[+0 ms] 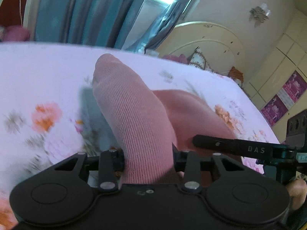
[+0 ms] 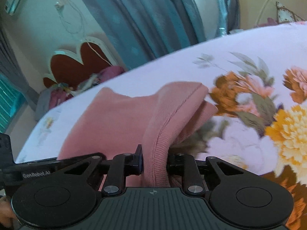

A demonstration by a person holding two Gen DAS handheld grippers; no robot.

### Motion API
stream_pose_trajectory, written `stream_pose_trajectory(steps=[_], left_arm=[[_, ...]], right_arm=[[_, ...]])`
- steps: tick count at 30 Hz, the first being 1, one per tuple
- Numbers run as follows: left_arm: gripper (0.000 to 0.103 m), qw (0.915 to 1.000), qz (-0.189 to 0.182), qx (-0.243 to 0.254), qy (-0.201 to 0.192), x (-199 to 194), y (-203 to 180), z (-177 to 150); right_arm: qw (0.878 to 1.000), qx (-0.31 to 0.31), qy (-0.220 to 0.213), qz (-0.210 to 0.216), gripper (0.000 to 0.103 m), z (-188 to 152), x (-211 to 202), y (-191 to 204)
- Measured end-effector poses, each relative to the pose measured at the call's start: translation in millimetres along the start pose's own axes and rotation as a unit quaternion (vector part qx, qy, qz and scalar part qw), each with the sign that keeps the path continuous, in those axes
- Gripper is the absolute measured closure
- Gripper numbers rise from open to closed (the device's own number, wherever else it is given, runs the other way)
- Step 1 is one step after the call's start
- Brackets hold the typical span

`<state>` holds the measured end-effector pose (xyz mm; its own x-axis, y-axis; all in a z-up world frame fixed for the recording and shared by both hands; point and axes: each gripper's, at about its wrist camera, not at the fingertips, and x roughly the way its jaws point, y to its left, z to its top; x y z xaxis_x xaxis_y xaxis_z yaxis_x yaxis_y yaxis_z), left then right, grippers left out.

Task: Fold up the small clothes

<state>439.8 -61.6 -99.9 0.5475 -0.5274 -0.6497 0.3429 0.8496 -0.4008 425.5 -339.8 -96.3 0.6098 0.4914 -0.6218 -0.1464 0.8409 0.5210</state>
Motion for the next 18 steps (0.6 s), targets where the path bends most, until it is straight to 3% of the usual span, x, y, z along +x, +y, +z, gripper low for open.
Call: stream_pose_trajectory(steps=[6,11,18], left_arm=[[0.066,0.9994,0.01,0.013,-0.029,-63,39,11],[0.066,0.999,0.017,0.016,-0.038,-114,106,8],[0.066,0.9986,0.039,0.003,-0.036,-169,211,5]], right_arm=[[1.0,-0.013,-0.014,0.023,0.083,-3,16,74],[0.999,-0.021,-0.014,0.027,0.083,-19,50,151],[0.999,-0.017,0.003,0.032,0.082,-44,133,245]])
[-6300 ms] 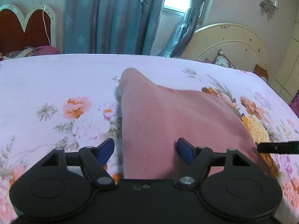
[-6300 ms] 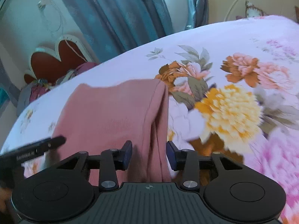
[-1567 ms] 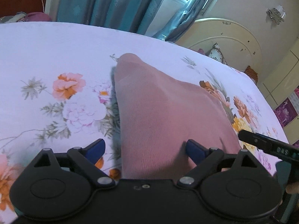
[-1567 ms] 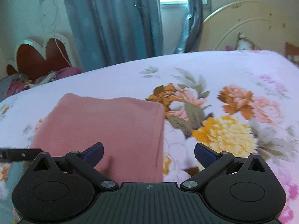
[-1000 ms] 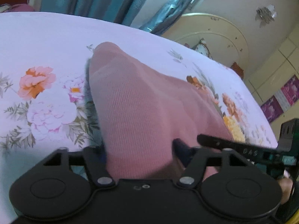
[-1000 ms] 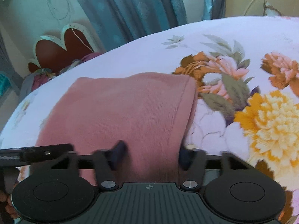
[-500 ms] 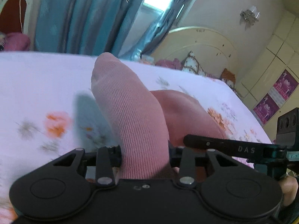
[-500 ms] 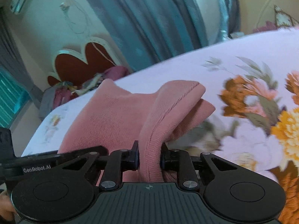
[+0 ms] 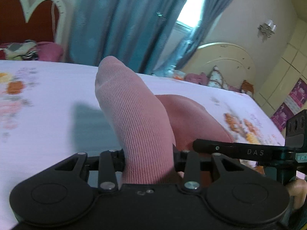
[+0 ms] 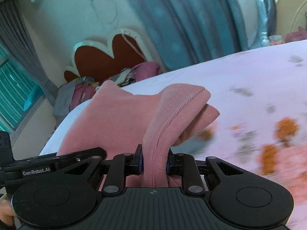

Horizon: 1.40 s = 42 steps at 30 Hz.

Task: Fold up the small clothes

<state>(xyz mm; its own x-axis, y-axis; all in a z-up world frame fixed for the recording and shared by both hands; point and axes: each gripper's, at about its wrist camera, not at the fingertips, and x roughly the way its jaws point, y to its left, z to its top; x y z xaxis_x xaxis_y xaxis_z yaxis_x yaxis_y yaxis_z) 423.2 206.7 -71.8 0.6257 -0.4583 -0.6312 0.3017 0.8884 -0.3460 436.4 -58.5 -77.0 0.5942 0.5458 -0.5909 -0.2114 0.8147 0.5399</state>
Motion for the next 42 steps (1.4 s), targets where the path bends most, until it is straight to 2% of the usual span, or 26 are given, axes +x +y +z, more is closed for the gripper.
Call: stream_pose_trajectory(steps=[5,8,10,12,15,17,19,21,24,26,27,28,30,32,34,37,38,40,42], left_arm=[[0.066,0.9995,0.02,-0.023,0.006,-7,65,-6],[0.063,0.9985,0.032,-0.036,0.025,1,97,-17],[0.054,0.9973,0.043,-0.046,0.038,8,115,-29],[0.032,0.9975,0.05,-0.042,0.028,7,121,-36],[0.028,0.9975,0.058,-0.031,0.026,7,120,-32],[0.028,0.9974,0.067,-0.019,0.02,3,114,-29],[0.029,0.9963,0.086,-0.001,-0.002,-9,113,-31],[0.031,0.9936,0.105,0.012,-0.039,-25,107,-27],[0.031,0.9915,0.104,0.028,-0.072,-35,97,-15],[0.031,0.9936,0.091,0.028,-0.061,-25,93,-9],[0.031,0.9947,0.087,0.024,-0.049,-16,92,-8],[0.031,0.9954,0.085,0.02,-0.04,-6,92,-8],[0.031,0.9934,0.106,0.029,-0.033,10,92,-8],[0.027,0.9927,0.116,0.024,-0.02,21,99,-12],[0.022,0.9945,0.105,-0.003,-0.007,26,113,-16],[0.023,0.995,0.098,-0.02,-0.006,20,118,-18],[0.027,0.995,0.098,-0.016,-0.011,15,115,-19],[0.028,0.9949,0.099,-0.004,-0.017,2,107,-22],[0.028,0.9954,0.092,0.004,-0.026,-16,100,-27]], right_arm=[[1.0,-0.001,0.028,0.004,0.082,-9,62,28],[0.999,-0.01,0.041,-0.014,0.082,-15,90,32],[0.998,-0.011,0.042,-0.035,0.082,-18,101,24],[0.998,0.008,0.05,-0.045,0.079,-19,107,12],[0.996,0.001,0.034,-0.077,0.069,-17,100,10],[0.996,-0.005,0.028,-0.087,0.069,-14,95,9],[0.994,-0.033,0.022,-0.098,0.069,-13,90,19],[0.992,-0.056,-0.008,-0.115,0.069,-8,87,30],[0.988,-0.091,-0.041,-0.118,0.069,-1,92,52],[0.987,-0.106,-0.036,-0.117,0.069,3,107,63],[0.987,-0.109,-0.03,-0.116,0.073,2,116,66],[0.987,-0.111,-0.024,-0.116,0.083,2,124,67],[0.987,-0.105,-0.009,-0.125,0.085,3,147,64],[0.983,-0.105,0.002,-0.149,0.086,1,161,55],[0.976,-0.113,0.013,-0.184,0.086,-5,173,42],[0.975,-0.104,0.008,-0.197,0.086,-8,164,32],[0.974,-0.101,0.007,-0.202,0.086,-8,159,33],[0.979,-0.086,-0.008,-0.187,0.086,-9,138,35],[0.981,-0.096,-0.021,-0.167,0.086,-14,114,48]])
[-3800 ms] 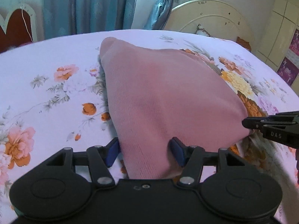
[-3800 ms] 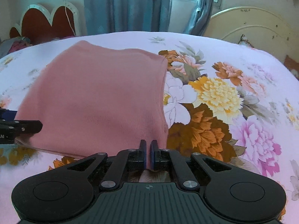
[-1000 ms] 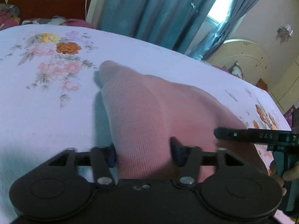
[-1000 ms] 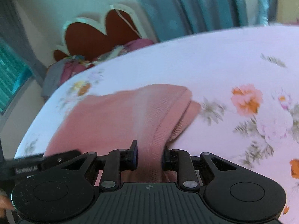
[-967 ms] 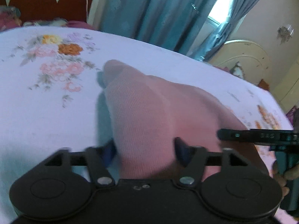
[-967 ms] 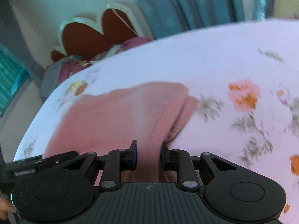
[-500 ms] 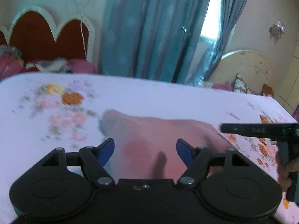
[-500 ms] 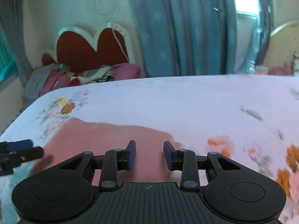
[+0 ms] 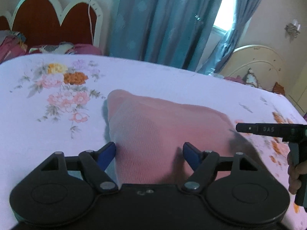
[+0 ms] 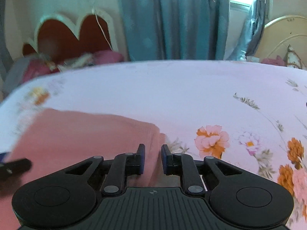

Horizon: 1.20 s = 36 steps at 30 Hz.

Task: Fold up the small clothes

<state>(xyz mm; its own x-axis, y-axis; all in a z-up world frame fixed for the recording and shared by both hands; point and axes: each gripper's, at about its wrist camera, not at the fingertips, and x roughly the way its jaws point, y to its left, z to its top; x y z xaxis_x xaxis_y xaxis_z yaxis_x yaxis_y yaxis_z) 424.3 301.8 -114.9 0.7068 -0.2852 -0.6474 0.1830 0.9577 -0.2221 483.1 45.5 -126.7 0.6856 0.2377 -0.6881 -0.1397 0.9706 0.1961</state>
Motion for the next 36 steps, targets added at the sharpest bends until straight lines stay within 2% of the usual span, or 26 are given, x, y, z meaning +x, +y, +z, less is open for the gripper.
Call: stream_pose_trajectory(steps=[4,7,11,13,15,17,20,22,25,26,27,28,29,30,33,36], left_arm=[[0.028,0.9995,-0.011,0.03,-0.005,-30,-12,-15],[0.028,0.9989,-0.014,0.044,0.003,-40,-19,-28],[0.028,0.9984,0.004,0.052,0.019,-39,-21,-47],[0.028,0.9986,0.005,0.039,0.036,-33,-18,-54],[0.03,0.9983,-0.002,0.018,0.055,-25,-14,-60],[0.03,0.9982,-0.001,0.008,0.059,-26,-14,-64],[0.029,0.9982,0.006,0.026,0.054,-28,-20,-68],[0.027,0.998,0.011,0.022,0.058,-26,-20,-69],[0.023,0.9976,0.026,0.016,0.063,-32,-22,-64],[0.02,0.9974,0.034,0.016,0.062,-35,-24,-61],[0.015,0.9971,0.042,0.016,0.061,-40,-27,-59],[0.012,0.997,0.048,0.015,0.059,-45,-29,-58],[0.006,0.9967,0.056,0.013,0.057,-52,-31,-56],[0.003,0.9964,0.063,0.009,0.055,-57,-33,-55],[0.0,0.994,0.091,-0.007,0.061,-75,-41,-52],[0.0,0.9889,0.135,-0.008,0.06,-100,-58,-55]], right_arm=[[0.999,-0.015,-0.013,0.034,0.086,-18,-40,17],[0.999,-0.027,-0.004,0.045,0.086,-41,-61,27],[0.998,-0.054,0.011,0.027,0.086,-73,-71,35],[0.998,-0.062,0.029,-0.01,0.086,-88,-61,32],[0.998,-0.04,0.034,-0.024,0.086,-98,-52,18],[0.999,0.014,0.04,-0.01,0.086,-98,-56,4],[0.999,-0.013,0.041,-0.022,0.086,-107,-55,13],[0.999,0.017,0.036,-0.015,0.085,-108,-53,7],[0.997,0.046,0.054,-0.008,0.081,-101,-51,1],[0.997,0.047,0.06,-0.007,0.076,-99,-52,1],[0.997,0.048,0.067,-0.01,0.064,-98,-55,0],[0.996,0.049,0.069,-0.014,0.045,-97,-58,1],[0.996,0.052,0.07,-0.017,0.035,-95,-61,1],[0.996,0.055,0.067,-0.017,0.02,-95,-67,2],[0.998,0.049,0.044,-0.002,0.018,-95,-92,8],[0.999,0.031,0.029,0.007,0.018,-99,-123,13]])
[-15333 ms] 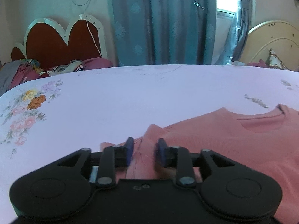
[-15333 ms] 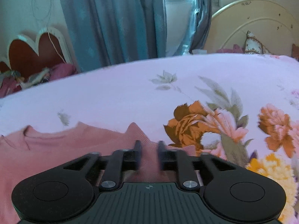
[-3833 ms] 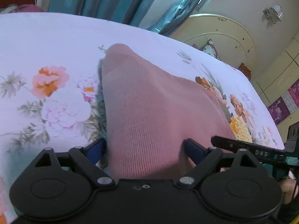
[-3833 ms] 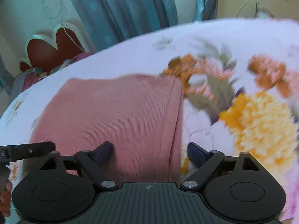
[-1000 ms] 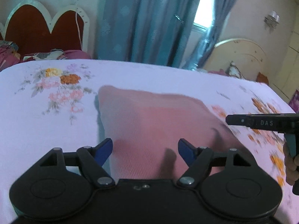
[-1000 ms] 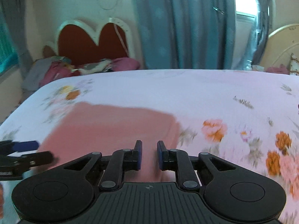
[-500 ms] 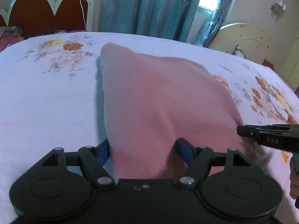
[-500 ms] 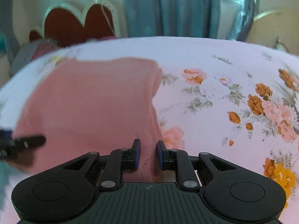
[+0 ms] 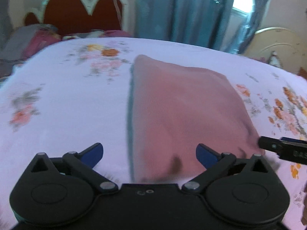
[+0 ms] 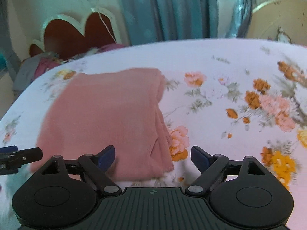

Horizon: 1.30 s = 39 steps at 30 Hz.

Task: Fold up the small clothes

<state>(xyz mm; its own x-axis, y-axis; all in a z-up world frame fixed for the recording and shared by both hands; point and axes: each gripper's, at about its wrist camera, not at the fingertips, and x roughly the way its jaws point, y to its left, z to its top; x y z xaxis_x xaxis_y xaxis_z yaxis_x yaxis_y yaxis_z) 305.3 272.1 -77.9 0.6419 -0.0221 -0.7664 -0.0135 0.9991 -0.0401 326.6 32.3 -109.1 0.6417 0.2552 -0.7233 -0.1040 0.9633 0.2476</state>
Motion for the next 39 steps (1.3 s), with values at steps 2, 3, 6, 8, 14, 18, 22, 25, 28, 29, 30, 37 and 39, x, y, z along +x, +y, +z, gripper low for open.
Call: stream_pose_trajectory(steps=[2,3,6,8,14,18,22,25,28,29,30,37,39], left_arm=[[0.0,0.9994,0.01,0.001,-0.032,-30,-8,-10],[0.0,0.9987,0.014,0.002,-0.05,-46,-13,-16],[0.0,0.9949,0.037,0.012,-0.092,-100,-34,-35],[0.0,0.9933,0.046,0.016,-0.105,-131,-49,-46],[0.0,0.9883,0.046,0.043,-0.139,-208,-93,-85],[0.0,0.9876,0.025,0.043,-0.149,-238,-108,-100],[0.0,0.9841,-0.031,-0.006,-0.175,-262,-101,-112],[0.0,0.9849,0.012,-0.002,-0.173,-266,-103,-113],[0.0,0.9858,0.037,0.009,-0.163,-266,-104,-114],[0.0,0.9868,0.036,0.006,-0.158,-264,-102,-114],[0.0,0.9876,0.034,0.001,-0.153,-265,-101,-116],[0.0,0.9879,0.055,-0.006,-0.145,-265,-93,-120],[0.0,0.9883,0.056,-0.008,-0.142,-266,-91,-122]], right_arm=[[1.0,-0.01,-0.012,0.013,0.018,-10,-27,0],[1.0,-0.016,-0.017,0.019,0.018,-16,-40,0],[0.998,-0.033,-0.035,0.031,0.018,-37,-89,-4],[0.998,-0.039,-0.046,0.031,0.017,-50,-121,-9],[0.992,-0.071,-0.101,0.027,0.002,-79,-215,-19],[0.986,-0.101,-0.135,0.011,0.002,-90,-260,-17],[0.982,-0.113,-0.152,0.009,0.001,-99,-286,-17],[0.979,-0.118,-0.166,0.004,0.001,-106,-298,-15],[0.978,-0.119,-0.174,0.003,0.0,-109,-306,-15],[0.977,-0.118,-0.177,0.002,0.0,-109,-308,-14],[0.977,-0.115,-0.179,-0.003,0.0,-109,-309,-14],[0.976,-0.104,-0.188,-0.032,0.0,-104,-310,-13],[0.976,-0.099,-0.191,-0.031,0.0,-103,-311,-13]])
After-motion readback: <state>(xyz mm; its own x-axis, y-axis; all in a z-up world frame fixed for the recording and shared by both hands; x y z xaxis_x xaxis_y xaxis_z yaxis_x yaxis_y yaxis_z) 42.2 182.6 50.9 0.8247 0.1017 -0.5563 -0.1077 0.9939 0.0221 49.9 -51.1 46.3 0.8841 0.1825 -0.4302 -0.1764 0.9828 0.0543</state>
